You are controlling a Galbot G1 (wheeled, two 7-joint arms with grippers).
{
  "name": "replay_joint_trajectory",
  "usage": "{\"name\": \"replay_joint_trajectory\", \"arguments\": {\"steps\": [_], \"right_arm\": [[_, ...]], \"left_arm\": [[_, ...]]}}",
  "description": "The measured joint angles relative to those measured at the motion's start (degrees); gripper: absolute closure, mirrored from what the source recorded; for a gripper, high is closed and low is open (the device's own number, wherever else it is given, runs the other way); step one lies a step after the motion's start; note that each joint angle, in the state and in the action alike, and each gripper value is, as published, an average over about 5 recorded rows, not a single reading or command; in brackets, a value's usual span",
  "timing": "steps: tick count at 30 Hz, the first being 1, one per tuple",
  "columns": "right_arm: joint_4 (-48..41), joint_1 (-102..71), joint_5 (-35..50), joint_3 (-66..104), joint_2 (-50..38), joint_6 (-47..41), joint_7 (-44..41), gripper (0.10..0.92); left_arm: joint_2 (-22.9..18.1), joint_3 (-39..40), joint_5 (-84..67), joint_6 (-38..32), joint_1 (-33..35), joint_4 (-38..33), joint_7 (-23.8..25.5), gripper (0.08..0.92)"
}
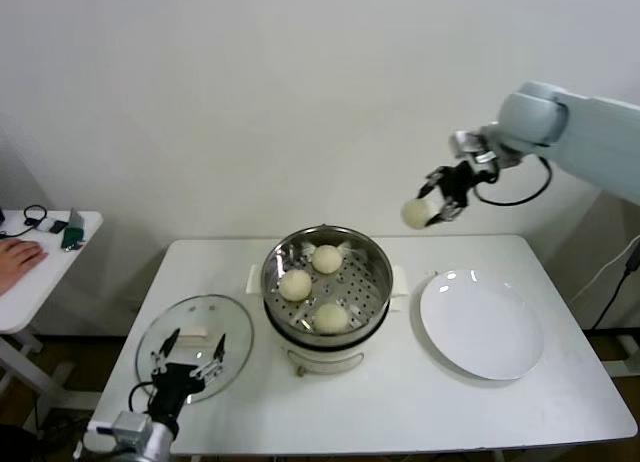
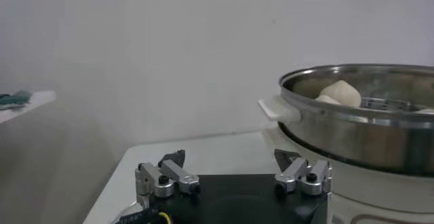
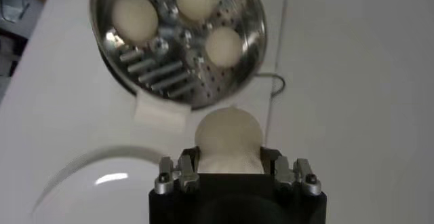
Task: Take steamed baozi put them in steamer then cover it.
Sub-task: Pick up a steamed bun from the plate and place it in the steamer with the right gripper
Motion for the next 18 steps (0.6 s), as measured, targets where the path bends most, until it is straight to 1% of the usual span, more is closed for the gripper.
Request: {"name": "replay_joint_trajectory", "arguments": {"steps": [7, 18], "right_arm": [[3.77, -4.33, -0.59, 0.64, 3.28, -3.56, 3.6, 0.414], [2.69, -13.69, -4.32, 2.98, 6.05, -5.79, 7.05, 0.414]], "left_arm": [[0.03, -0.34, -0.27, 0.2, -0.36, 0.19, 0.03, 0.177], [-0.48, -0.46, -0.2, 0.25, -0.62, 0.62, 0.03, 0.177]]}}
